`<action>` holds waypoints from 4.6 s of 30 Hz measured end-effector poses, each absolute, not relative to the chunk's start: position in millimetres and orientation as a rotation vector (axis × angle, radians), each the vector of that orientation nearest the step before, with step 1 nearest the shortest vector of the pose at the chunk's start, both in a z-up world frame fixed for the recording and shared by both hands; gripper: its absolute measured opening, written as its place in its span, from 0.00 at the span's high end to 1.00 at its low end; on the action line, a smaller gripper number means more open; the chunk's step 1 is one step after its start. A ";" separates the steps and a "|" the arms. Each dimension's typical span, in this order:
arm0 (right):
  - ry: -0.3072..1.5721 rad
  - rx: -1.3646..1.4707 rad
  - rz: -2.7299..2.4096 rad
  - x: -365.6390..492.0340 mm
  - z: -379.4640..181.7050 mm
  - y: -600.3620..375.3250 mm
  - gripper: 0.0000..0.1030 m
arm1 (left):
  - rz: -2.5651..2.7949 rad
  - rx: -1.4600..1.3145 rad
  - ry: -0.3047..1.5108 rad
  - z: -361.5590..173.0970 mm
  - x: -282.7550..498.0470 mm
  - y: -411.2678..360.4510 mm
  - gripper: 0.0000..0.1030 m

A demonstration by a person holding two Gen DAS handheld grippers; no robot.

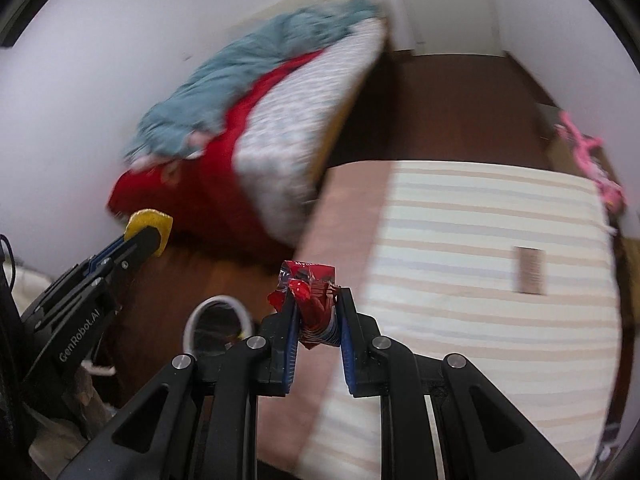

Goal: Collect trash

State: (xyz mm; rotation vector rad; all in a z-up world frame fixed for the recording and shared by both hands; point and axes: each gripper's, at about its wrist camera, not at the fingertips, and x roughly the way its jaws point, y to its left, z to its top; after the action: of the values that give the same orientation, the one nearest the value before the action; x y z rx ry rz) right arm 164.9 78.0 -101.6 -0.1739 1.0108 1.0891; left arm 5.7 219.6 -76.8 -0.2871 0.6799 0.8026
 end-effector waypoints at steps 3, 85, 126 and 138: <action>1.036 -0.216 1.177 119.8 -107.8 130.0 0.81 | 0.873 -0.327 0.698 -83.6 -38.3 250.3 0.85; 1.070 -0.569 1.569 -89.5 -62.1 205.0 0.00 | 0.990 -0.786 0.747 -74.1 -278.5 266.0 0.00; 1.070 -0.592 1.638 -96.0 -10.2 175.0 0.00 | 0.944 -0.824 0.675 -39.1 -285.5 231.0 0.00; 1.066 -0.604 1.658 -99.5 -10.2 174.4 0.00 | 0.936 -0.828 0.673 -40.2 -287.3 230.3 0.00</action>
State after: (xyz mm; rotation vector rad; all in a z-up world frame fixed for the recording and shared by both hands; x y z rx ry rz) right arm -99.5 174.4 -10.2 -0.6037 1.0659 1.6575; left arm -287.3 230.3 -40.2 -0.8279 0.6728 0.9360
